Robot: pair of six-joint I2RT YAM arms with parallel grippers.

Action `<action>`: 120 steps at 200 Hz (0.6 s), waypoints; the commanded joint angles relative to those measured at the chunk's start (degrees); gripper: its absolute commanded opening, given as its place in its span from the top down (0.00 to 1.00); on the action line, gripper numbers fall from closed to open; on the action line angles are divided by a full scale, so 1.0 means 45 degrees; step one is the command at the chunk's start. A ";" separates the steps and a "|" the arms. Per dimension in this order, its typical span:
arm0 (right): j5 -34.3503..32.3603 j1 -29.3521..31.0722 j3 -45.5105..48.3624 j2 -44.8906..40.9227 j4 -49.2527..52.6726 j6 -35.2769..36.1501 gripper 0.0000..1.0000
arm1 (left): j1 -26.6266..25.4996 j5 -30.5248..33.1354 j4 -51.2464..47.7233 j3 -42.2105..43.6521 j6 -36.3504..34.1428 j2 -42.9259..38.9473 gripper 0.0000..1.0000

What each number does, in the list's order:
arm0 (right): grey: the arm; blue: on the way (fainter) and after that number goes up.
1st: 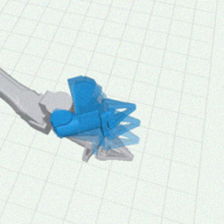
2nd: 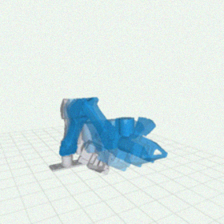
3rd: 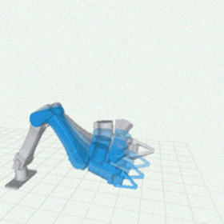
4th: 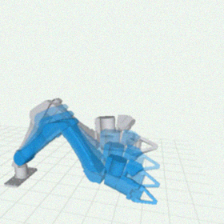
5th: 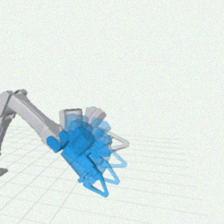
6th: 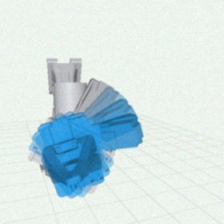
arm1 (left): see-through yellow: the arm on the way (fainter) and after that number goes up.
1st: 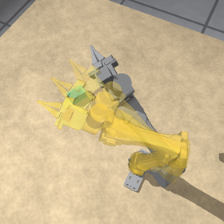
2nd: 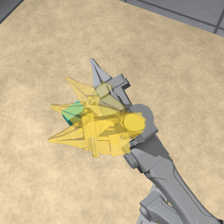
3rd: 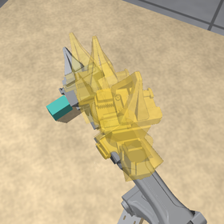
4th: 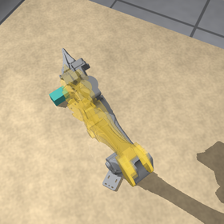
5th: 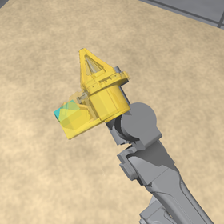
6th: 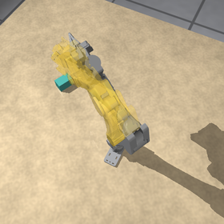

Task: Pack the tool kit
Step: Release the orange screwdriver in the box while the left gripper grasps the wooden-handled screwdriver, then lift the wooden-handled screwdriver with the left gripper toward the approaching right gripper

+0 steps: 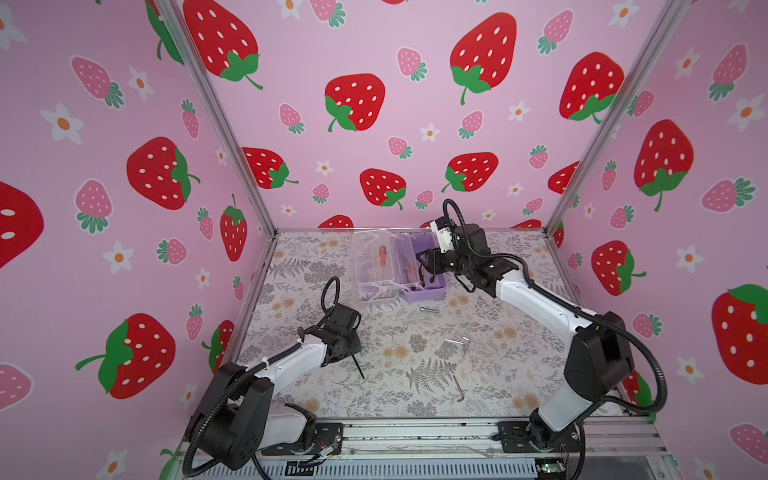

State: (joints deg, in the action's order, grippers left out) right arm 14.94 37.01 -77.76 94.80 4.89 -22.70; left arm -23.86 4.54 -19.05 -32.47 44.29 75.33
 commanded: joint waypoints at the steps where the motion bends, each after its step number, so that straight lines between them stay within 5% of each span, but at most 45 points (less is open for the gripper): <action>1: -0.0068 0.0037 0.0581 -0.0698 -0.0502 -0.0129 0.60 | -0.0281 0.0231 -0.0540 -0.0154 0.0357 0.0611 0.61; 84: -0.0395 0.0017 0.2014 -0.1974 -0.0680 -0.0190 0.60 | -0.1883 0.1009 -0.1258 -0.1395 0.0694 0.1483 1.00; 120: -0.0307 0.0016 0.2702 -0.2267 -0.0793 -0.0299 0.60 | -0.2461 0.1238 -0.1714 -0.2440 0.0520 0.1385 1.00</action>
State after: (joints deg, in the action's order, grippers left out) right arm 13.89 37.01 -67.96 86.48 2.22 -23.38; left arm -33.71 9.34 -23.44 -39.03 46.54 81.82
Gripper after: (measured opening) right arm 0.401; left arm 0.178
